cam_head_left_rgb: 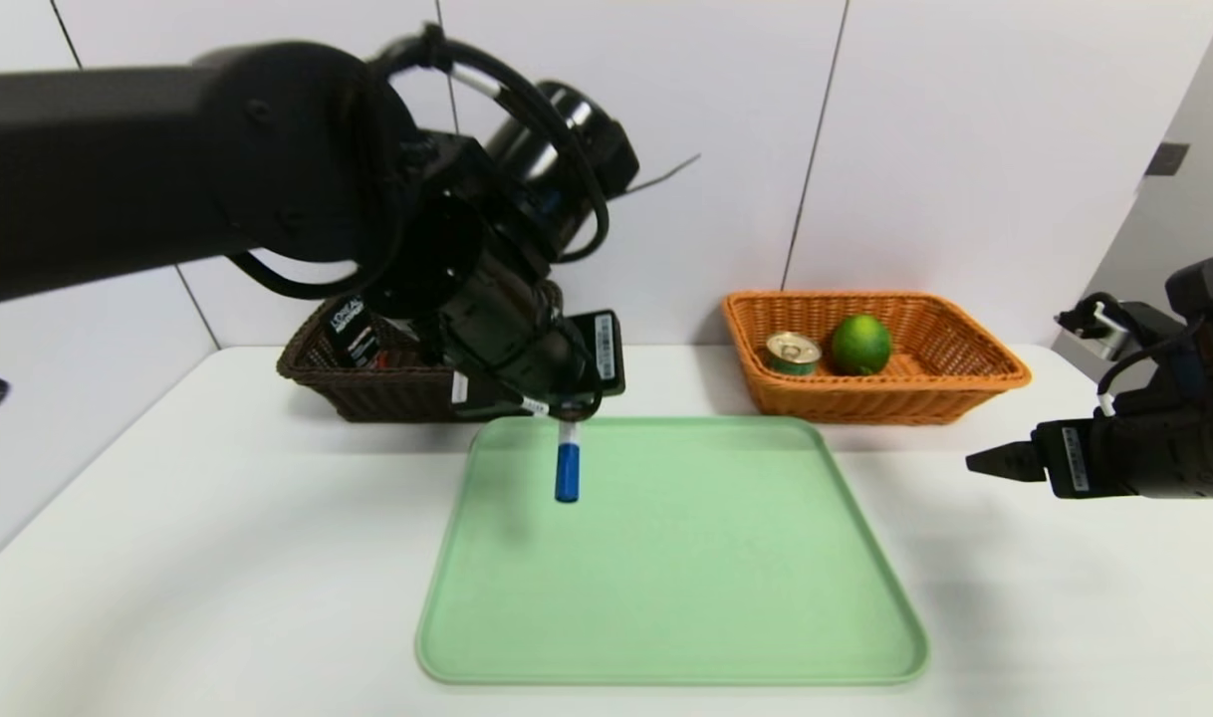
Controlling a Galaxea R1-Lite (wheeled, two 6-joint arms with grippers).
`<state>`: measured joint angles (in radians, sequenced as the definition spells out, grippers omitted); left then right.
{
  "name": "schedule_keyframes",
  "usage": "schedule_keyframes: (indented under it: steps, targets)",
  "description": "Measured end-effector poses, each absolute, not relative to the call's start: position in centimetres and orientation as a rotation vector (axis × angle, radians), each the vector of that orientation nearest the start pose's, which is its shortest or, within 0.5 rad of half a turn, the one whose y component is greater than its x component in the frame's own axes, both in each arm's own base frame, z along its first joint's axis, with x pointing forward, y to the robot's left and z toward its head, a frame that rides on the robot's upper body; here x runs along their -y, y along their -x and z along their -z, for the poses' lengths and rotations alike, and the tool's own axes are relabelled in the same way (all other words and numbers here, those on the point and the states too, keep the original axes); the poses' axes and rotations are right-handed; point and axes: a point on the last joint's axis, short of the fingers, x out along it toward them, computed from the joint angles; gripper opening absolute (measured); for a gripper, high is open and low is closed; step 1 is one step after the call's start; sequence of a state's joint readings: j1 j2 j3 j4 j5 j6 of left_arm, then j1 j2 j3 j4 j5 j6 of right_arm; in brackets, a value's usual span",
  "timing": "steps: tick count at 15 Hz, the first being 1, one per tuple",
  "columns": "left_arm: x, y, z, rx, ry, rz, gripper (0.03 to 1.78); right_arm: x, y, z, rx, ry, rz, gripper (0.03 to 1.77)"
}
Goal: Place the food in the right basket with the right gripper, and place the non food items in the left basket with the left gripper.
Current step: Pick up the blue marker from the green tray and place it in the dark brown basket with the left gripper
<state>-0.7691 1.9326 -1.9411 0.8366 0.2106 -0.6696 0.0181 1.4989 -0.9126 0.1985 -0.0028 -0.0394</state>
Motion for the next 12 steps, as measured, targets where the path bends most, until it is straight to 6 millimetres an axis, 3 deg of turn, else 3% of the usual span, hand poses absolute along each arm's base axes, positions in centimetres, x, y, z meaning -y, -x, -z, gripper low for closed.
schedule_keyframes:
  steps: [2,5,8,12]
  targets:
    - [22.6,-25.4,-30.8,-0.737,0.276,0.288,0.18,-0.4,-23.8,-19.3,-0.785,0.045,-0.029,1.71]
    - [19.5,-27.3,-32.5,-0.611,0.299,0.215,0.18,-0.5,-23.8,-19.3,-0.785,0.046,-0.032,1.71]
    - [16.2,-30.9,-32.4,-0.511,0.301,0.105,0.18,-0.5,-23.8,-19.3,-0.784,0.047,-0.030,1.71]
    - [13.1,-36.1,-30.2,-0.454,0.274,-0.003,0.18,-0.5,-23.8,-19.3,-0.783,0.048,-0.031,1.71]
